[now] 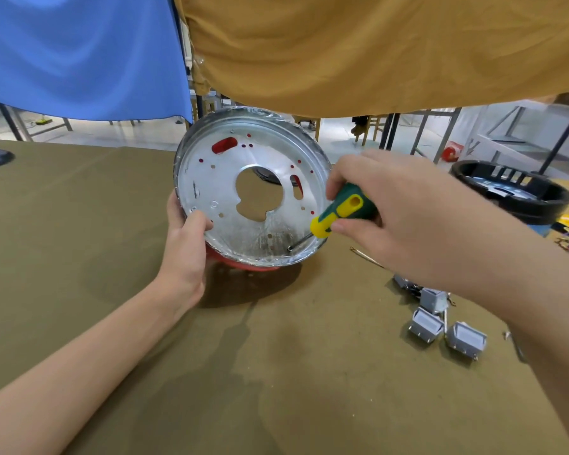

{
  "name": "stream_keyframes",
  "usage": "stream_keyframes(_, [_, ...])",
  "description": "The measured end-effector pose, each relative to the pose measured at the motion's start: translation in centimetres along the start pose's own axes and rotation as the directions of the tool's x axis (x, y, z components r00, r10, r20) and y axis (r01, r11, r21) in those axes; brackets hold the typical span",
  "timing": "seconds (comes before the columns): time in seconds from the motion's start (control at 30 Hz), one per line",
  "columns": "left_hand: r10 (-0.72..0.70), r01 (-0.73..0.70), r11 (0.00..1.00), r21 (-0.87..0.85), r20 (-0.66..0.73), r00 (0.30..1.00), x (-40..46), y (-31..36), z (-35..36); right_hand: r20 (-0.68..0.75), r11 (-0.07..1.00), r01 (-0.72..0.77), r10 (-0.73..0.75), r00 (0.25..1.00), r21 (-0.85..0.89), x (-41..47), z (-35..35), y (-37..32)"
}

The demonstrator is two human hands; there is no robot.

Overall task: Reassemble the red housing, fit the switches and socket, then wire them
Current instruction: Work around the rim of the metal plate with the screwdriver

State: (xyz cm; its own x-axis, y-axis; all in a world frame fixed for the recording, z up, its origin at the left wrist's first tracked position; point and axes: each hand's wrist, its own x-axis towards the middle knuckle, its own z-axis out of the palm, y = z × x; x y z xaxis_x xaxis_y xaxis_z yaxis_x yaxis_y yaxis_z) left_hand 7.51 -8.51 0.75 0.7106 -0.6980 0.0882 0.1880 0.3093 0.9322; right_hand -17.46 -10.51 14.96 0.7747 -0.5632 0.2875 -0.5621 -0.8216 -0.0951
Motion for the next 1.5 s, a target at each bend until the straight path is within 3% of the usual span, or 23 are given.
stream_keyframes(0.17, [0.009,-0.009,1.0,0.02,0.008,1.0,0.0,0.2,0.3,-0.119,0.976,-0.112,0.091,0.989,-0.185,0.0,0.5,-0.3])
stream_keyframes(0.3, [0.006,-0.007,1.0,0.016,0.007,1.0,-0.1,0.2,0.2,-0.222,0.975,-0.159,0.122,0.967,-0.155,-0.1,1.3,-0.2])
stream_keyframes(0.43, [-0.01,0.01,1.0,0.0,0.005,1.0,-0.2,0.2,0.1,-0.074,0.996,-0.073,0.077,0.994,0.055,-0.1,0.2,0.6])
stream_keyframes(0.5, [-0.023,0.023,1.0,0.003,0.008,1.0,-0.2,0.3,0.1,-0.046,0.999,-0.042,0.044,0.998,0.024,-0.1,-0.2,0.6])
stream_keyframes(0.7, [0.009,-0.01,1.0,0.009,0.023,1.0,-0.5,0.6,0.5,-0.128,0.977,-0.121,0.099,0.987,-0.175,-0.3,0.6,-0.3])
stream_keyframes(0.83, [0.011,-0.011,1.0,0.001,0.026,1.0,-0.7,0.6,0.4,-0.186,0.982,-0.146,0.123,0.975,-0.121,-0.3,1.1,-0.2])
stream_keyframes(0.93, [0.012,-0.012,1.0,-0.008,0.007,1.0,-0.7,0.4,0.3,-0.098,0.994,-0.107,0.109,0.989,0.026,-0.3,0.4,0.4])
stream_keyframes(1.17, [0.008,-0.008,1.0,0.003,0.009,1.0,-0.5,0.3,0.2,-0.169,0.995,-0.09,0.082,0.982,-0.04,-0.1,0.7,0.2])
stream_keyframes(1.3, [-0.048,0.048,0.999,0.001,0.0,0.999,-0.5,0.5,-0.3,-0.184,0.991,-0.049,0.072,0.98,0.126,0.0,-0.6,1.3])
stream_keyframes(1.43, [-0.246,0.237,0.962,0.136,0.059,0.967,-0.6,1.1,-1.0,-0.201,0.893,-0.021,0.124,0.972,0.449,0.0,-2.5,4.0])
stream_keyframes(1.5, [-0.302,0.284,0.935,0.211,0.058,0.951,-0.5,1.4,-1.2,-0.261,0.873,-0.004,0.15,0.953,0.488,-0.1,-3.0,5.2])
